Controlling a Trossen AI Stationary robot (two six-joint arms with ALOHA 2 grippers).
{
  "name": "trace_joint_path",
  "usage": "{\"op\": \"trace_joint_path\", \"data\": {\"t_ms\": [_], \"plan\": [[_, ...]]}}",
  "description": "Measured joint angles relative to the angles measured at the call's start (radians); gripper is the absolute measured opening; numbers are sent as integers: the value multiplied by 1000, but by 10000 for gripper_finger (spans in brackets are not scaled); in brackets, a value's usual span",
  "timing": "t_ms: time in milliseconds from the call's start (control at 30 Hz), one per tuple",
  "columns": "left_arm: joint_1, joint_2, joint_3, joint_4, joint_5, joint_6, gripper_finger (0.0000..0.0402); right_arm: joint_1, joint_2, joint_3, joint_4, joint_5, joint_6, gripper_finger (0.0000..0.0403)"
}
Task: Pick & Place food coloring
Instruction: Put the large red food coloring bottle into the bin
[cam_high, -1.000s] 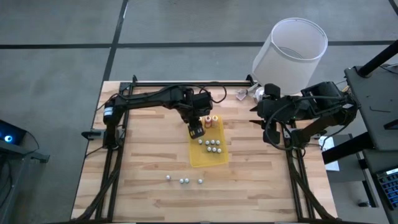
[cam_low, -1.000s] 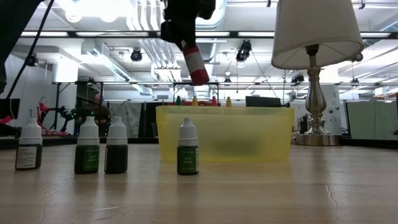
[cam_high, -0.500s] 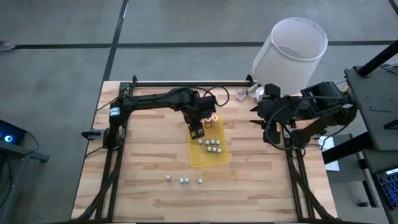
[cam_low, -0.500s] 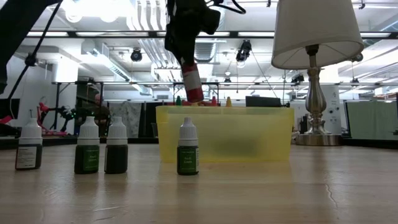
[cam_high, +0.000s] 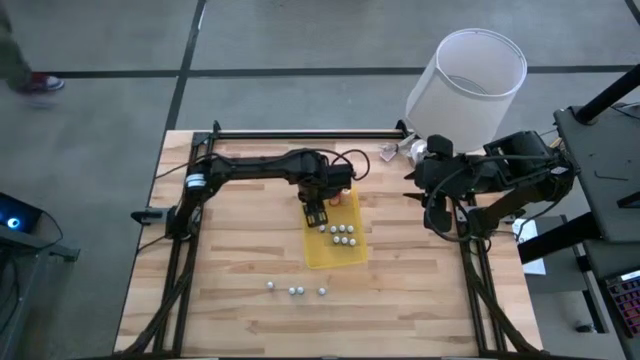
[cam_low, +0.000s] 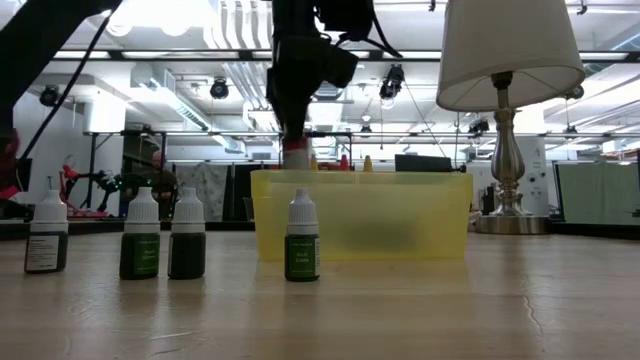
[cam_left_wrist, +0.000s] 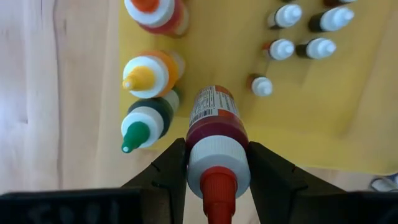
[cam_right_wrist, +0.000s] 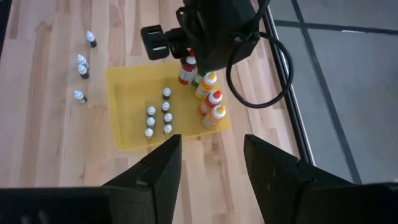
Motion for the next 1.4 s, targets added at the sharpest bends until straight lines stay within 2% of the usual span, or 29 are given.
{"op": "trace_joint_path", "data": {"t_ms": [900,1400], "plan": [[1,3,-217,153,-27,5,115,0,0,0,0,-1,12,167],[1,2,-228,175,-20,6,120,0,0,0,0,0,11,167]]}}
